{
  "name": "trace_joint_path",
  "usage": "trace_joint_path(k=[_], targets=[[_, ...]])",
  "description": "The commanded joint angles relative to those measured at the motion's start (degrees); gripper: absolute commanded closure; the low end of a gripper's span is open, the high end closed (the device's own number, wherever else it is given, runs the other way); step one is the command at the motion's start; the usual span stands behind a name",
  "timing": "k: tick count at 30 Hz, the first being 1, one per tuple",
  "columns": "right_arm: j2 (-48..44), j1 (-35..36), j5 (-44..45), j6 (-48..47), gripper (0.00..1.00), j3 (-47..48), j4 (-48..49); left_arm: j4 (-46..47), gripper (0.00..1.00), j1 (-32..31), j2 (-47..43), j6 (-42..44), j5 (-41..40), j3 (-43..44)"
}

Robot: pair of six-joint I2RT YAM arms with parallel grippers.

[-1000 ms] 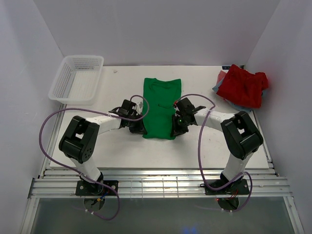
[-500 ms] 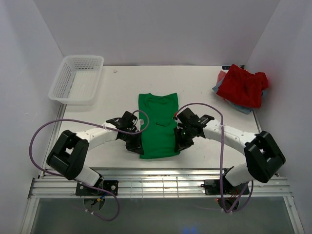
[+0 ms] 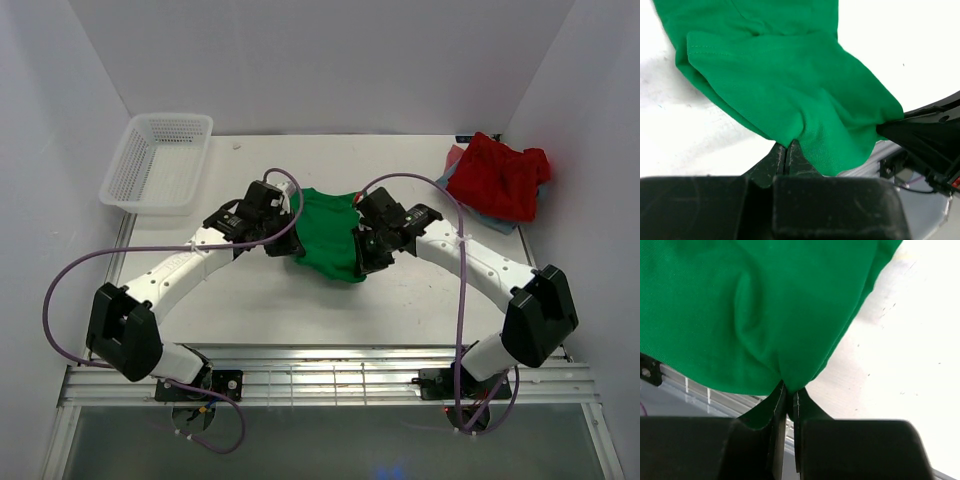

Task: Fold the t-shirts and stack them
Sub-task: Fold the tshirt

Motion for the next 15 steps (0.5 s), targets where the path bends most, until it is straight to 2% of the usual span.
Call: trace_joint_path(k=[1,5,15], targets=[[3.02,-0.19,4.96,-2.40,0.92,5.72,-0.44,2.65,1.00,0.34,0.65,-0.49,-4.78,2.43],[7.94,-0.27,11.11,-4.33,0.92,11.07,-0.09,5.45,1.00,1.74,2.94,1.17,-5.13,3.31],[20.59,-1.68,18.41,-8.82,0.92,24.44,0.79,9.95,1.00,7.46,12.60,4.69,-4.69,9.37]])
